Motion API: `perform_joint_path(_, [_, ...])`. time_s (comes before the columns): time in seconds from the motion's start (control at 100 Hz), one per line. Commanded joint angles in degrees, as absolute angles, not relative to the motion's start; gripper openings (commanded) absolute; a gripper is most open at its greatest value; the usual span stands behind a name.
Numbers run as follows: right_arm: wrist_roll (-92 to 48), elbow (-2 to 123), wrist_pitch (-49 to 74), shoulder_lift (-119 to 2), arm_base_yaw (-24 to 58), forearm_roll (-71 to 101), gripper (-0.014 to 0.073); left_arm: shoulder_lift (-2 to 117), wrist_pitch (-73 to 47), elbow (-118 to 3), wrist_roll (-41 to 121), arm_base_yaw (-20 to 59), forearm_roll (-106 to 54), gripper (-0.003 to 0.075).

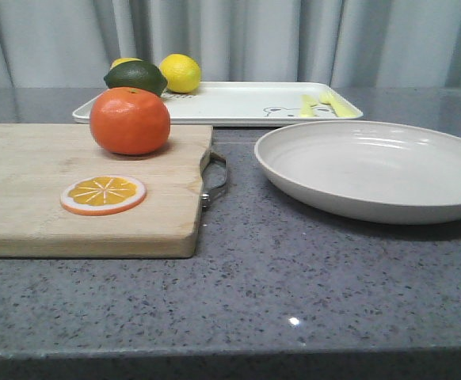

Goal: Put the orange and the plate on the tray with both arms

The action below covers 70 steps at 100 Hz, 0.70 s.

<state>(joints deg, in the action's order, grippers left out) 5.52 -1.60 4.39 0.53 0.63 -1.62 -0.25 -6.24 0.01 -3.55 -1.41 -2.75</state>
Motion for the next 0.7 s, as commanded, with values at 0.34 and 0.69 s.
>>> perform_joint_path(0.34, [5.67, -1.65, 0.0, 1.78, 0.29, -2.42, -0.0067, -2.0, -2.01, 1.37, -3.53, -1.52, -2.91, -0.0019])
perform_joint_path(0.69, [5.67, -1.65, -0.42, 1.78, 0.29, -2.42, -0.0067, -2.0, -2.01, 1.37, -3.53, -1.52, -2.91, -0.0019])
